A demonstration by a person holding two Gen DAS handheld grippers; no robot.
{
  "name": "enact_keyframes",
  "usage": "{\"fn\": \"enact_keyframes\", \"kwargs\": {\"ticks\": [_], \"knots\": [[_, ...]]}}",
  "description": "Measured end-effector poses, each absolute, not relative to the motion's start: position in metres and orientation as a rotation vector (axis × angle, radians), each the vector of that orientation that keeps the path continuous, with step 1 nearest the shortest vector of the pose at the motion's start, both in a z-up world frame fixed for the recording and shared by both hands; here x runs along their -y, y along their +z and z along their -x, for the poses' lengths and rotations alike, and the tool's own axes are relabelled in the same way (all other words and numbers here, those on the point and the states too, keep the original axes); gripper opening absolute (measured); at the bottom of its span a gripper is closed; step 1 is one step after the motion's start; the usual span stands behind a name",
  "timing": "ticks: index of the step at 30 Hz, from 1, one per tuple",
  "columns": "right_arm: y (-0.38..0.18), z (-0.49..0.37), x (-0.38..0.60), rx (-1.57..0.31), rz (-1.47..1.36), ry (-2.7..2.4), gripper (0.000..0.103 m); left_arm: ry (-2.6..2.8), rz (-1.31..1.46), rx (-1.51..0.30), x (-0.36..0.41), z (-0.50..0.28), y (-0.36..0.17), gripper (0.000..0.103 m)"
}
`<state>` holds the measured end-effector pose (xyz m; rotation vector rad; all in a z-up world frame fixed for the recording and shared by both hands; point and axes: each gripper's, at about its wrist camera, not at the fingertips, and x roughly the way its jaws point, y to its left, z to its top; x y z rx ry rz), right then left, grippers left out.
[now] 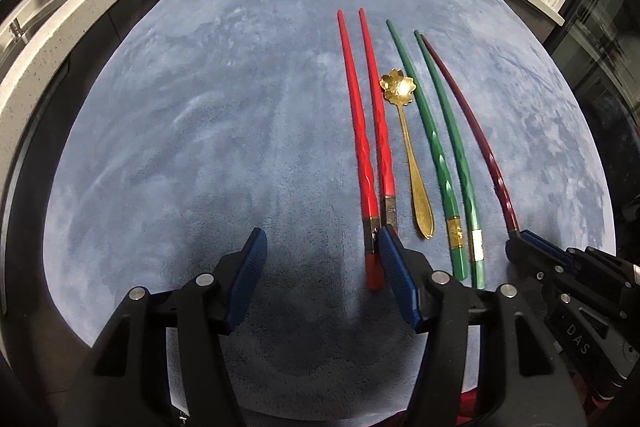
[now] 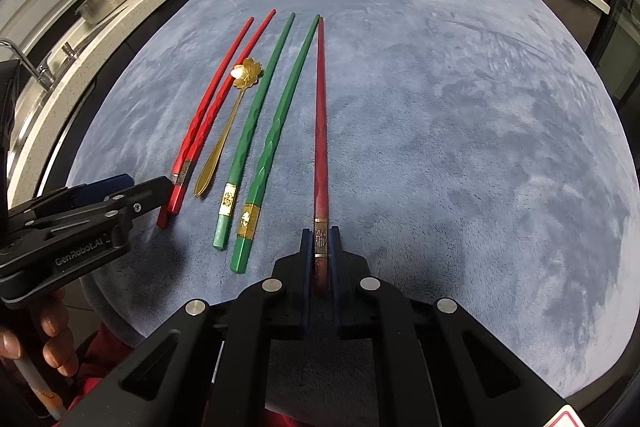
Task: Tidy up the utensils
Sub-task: 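Close the left tool on a red chopstick while the right tool holds the dark red chopstick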
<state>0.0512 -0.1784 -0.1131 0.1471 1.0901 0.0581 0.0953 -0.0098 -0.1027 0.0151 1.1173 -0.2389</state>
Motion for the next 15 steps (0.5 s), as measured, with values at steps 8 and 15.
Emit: {"fn": "enact_keyframes", "kwargs": {"ticks": [8, 15], "knots": [[-0.1138, -0.0516, 0.1787, -1.091, -0.147, 0.058, 0.007, -0.24, -0.028, -1.117, 0.0123, -0.0966, -0.106, 0.055], [-0.1137, -0.0516, 0.1787, -1.091, -0.147, 0.059, 0.007, -0.237, -0.037, -1.105, 0.014, -0.0953, -0.1074, 0.054]]}}
